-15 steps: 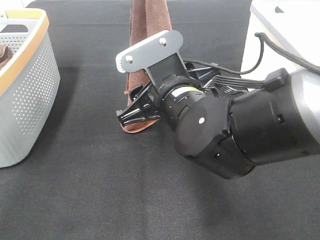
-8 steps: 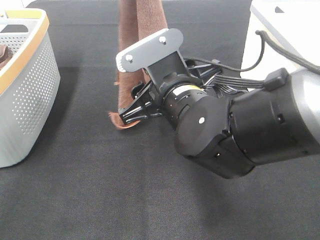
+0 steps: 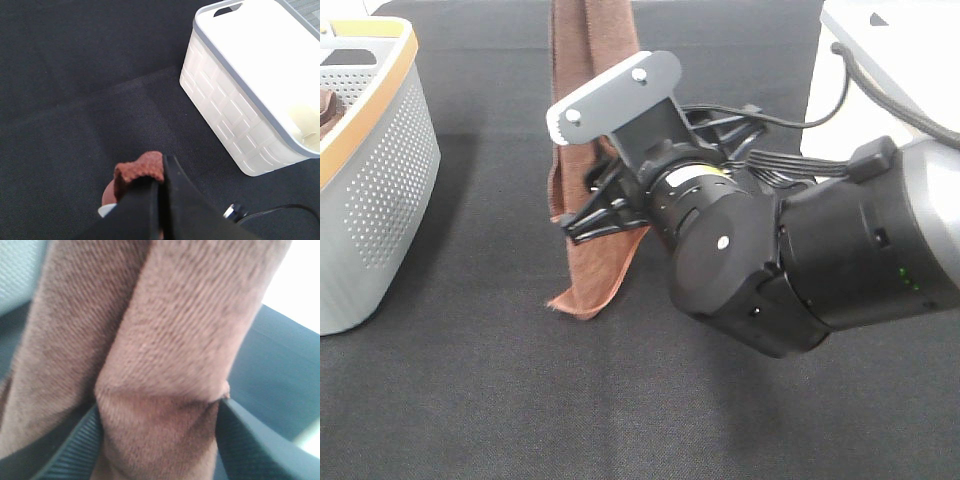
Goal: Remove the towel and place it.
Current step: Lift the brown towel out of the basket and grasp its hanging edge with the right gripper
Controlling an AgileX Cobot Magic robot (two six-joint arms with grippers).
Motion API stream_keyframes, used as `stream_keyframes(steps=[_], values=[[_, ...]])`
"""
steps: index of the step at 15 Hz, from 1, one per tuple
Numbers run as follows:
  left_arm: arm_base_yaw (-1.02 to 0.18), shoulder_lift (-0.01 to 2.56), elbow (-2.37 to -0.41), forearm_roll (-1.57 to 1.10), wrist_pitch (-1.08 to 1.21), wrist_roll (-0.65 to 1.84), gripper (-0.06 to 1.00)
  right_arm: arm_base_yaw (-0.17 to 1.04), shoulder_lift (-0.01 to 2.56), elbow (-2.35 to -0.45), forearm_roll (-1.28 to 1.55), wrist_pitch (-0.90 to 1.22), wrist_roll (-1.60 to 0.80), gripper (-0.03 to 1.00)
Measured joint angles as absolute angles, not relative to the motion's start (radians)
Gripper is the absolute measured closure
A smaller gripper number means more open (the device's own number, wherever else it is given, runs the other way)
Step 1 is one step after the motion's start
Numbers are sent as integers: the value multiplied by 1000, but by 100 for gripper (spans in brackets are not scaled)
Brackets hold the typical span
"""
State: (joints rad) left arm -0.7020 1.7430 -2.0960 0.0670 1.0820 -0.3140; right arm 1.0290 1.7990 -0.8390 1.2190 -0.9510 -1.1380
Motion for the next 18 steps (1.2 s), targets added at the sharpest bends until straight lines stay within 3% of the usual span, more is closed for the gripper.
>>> stream_keyframes(steps=[2, 5, 10, 18], values=[[-702, 1743, -2096, 68, 1083, -313, 94, 1029, 1799, -839, 1302, -972, -1220, 38], [-702, 1743, -2096, 69, 1084, -310, 94, 1029, 1799, -839, 1365, -975, -1293, 50], [-702, 1743, -2096, 136, 1109, -310, 94, 1029, 1799, -839, 1390, -975, -1361, 95], [-702, 1745, -2096, 429, 1065, -310, 94, 1029, 1600, -839, 1460, -744, -1480, 97]])
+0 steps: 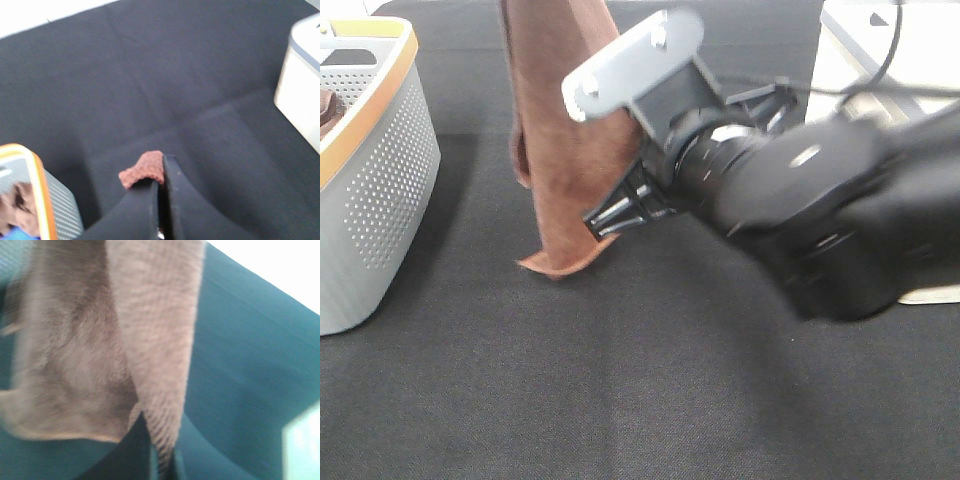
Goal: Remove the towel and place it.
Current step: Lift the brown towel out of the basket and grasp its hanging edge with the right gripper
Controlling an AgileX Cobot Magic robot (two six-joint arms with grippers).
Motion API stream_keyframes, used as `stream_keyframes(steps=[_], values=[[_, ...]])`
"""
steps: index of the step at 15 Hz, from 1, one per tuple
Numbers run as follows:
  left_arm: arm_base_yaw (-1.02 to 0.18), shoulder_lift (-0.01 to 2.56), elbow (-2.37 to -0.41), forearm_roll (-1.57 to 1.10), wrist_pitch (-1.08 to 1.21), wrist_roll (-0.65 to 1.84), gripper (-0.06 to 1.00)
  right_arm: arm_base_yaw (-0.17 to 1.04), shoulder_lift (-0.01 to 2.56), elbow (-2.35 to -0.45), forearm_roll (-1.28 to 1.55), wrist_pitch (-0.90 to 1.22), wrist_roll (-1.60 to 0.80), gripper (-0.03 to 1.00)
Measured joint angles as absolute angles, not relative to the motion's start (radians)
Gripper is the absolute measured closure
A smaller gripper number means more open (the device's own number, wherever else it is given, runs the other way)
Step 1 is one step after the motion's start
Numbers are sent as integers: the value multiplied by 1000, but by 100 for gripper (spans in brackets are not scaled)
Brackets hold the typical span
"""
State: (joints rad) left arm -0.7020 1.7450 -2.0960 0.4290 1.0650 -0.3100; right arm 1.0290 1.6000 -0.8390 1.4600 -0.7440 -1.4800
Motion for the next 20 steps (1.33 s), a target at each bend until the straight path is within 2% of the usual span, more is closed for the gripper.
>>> stream_keyframes(steps=[6, 10, 12, 13, 15, 17, 18, 20], values=[[-702, 1780, -2096, 453, 1049, -310, 94, 1029, 1439, -839, 1708, -481, -1813, 97], [-702, 1768, -2096, 363, 1049, -310, 94, 1029, 1503, -839, 1721, -434, -1843, 97], [-702, 1743, -2096, 277, 1065, -310, 94, 1029, 1612, -839, 1640, -507, -1781, 95], [-702, 1736, -2096, 254, 1089, -310, 94, 1029, 1645, -839, 1608, -556, -1715, 90], [-702, 1729, -2096, 247, 1134, -310, 94, 1029, 1674, -839, 1560, -615, -1598, 69], [-702, 1727, -2096, 248, 1175, -310, 94, 1029, 1679, -839, 1506, -646, -1485, 35], [-702, 1727, -2096, 248, 1188, -310, 94, 1029, 1679, -839, 1497, -657, -1456, 24], [-702, 1727, -2096, 248, 1190, -310, 94, 1029, 1668, -839, 1494, -663, -1442, 18]])
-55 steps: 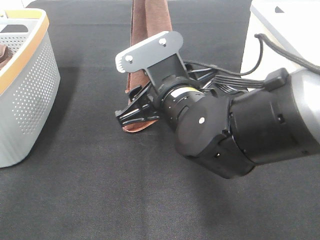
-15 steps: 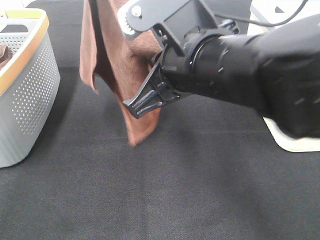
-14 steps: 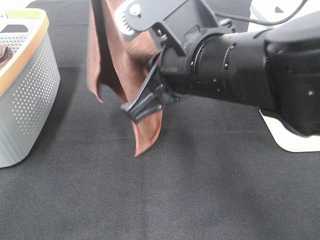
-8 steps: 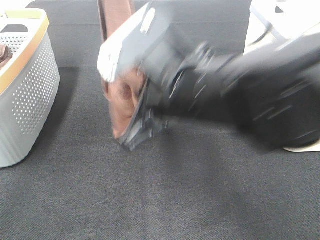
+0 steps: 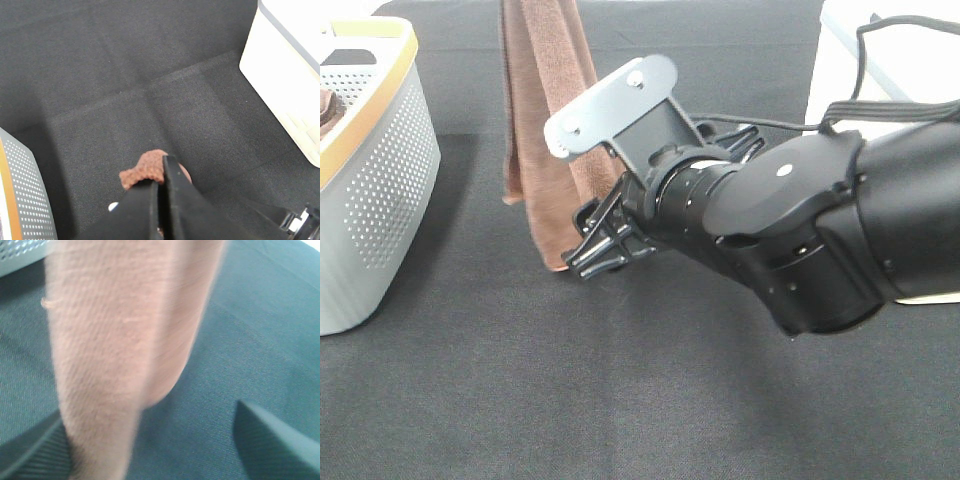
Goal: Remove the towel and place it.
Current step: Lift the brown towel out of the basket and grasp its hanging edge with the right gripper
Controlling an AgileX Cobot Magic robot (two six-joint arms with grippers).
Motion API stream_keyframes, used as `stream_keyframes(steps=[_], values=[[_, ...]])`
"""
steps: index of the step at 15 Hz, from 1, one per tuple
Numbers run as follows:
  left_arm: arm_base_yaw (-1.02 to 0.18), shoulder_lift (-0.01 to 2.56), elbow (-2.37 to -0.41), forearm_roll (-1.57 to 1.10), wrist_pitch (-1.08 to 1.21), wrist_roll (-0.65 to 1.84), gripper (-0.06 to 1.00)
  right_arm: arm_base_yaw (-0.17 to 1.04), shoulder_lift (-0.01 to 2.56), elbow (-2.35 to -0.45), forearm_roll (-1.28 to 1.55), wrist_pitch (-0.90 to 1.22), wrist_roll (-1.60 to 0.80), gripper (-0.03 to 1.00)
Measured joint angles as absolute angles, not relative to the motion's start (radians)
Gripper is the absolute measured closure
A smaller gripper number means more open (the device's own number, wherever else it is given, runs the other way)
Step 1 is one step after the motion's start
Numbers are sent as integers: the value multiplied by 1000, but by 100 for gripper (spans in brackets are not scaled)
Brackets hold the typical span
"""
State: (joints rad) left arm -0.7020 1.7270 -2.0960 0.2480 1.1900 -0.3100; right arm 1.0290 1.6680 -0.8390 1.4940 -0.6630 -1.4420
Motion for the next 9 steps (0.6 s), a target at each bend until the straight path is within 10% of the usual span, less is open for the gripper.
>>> stream_keyframes(steps=[9], values=[[-702, 1728, -2096, 275, 1126, -310, 94, 1029, 1342, -839, 1527, -164, -1507, 41]])
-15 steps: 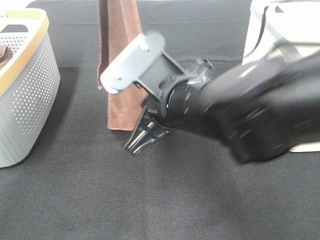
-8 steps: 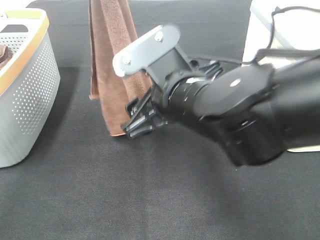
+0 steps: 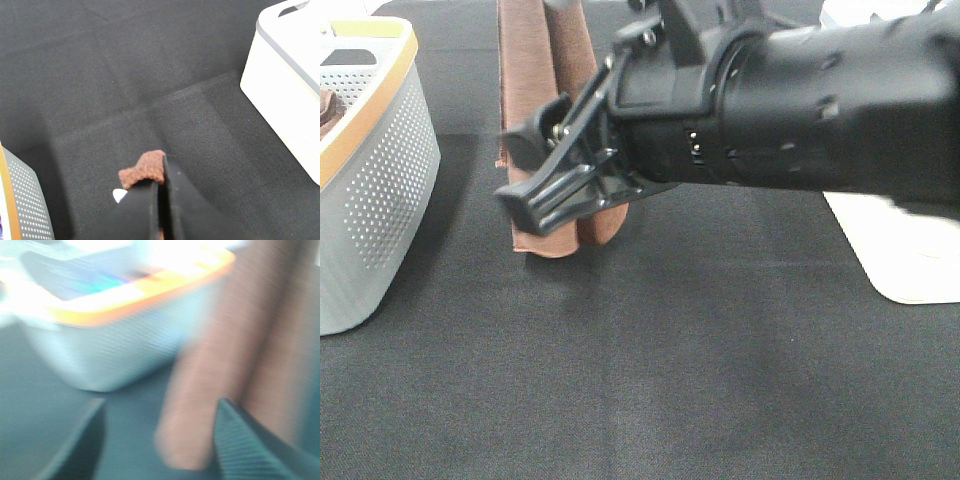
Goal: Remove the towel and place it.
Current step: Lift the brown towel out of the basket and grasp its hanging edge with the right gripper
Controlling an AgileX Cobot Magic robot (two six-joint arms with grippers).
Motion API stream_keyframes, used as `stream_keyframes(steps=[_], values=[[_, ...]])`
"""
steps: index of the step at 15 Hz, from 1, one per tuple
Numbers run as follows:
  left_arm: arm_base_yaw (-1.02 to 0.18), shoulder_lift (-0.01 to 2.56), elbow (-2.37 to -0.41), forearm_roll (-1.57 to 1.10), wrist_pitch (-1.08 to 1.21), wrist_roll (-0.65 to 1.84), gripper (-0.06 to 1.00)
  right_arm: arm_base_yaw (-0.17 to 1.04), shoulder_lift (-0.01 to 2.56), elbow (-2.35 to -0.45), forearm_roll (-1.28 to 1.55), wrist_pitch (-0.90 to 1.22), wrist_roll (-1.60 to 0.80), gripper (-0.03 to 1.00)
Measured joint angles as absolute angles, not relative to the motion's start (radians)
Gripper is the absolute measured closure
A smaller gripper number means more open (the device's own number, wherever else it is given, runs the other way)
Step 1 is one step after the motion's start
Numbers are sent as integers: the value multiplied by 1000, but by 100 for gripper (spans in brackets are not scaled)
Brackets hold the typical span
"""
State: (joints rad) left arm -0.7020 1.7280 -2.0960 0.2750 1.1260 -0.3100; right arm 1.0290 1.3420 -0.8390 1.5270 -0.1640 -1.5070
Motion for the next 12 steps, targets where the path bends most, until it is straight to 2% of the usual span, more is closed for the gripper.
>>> stream_keyframes(steps=[4, 9, 12], values=[[-702, 1728, -2096, 268, 1124, -310, 94, 1030, 1384, -843, 1466, 0, -1510, 55], [-702, 1728, -2096, 264, 1124, -310, 94, 1030, 1595, -1016, 1456, 48, -1510, 57], [-702, 1728, -2096, 240, 1124, -310, 94, 1030, 1735, -1116, 1456, -29, -1510, 55]])
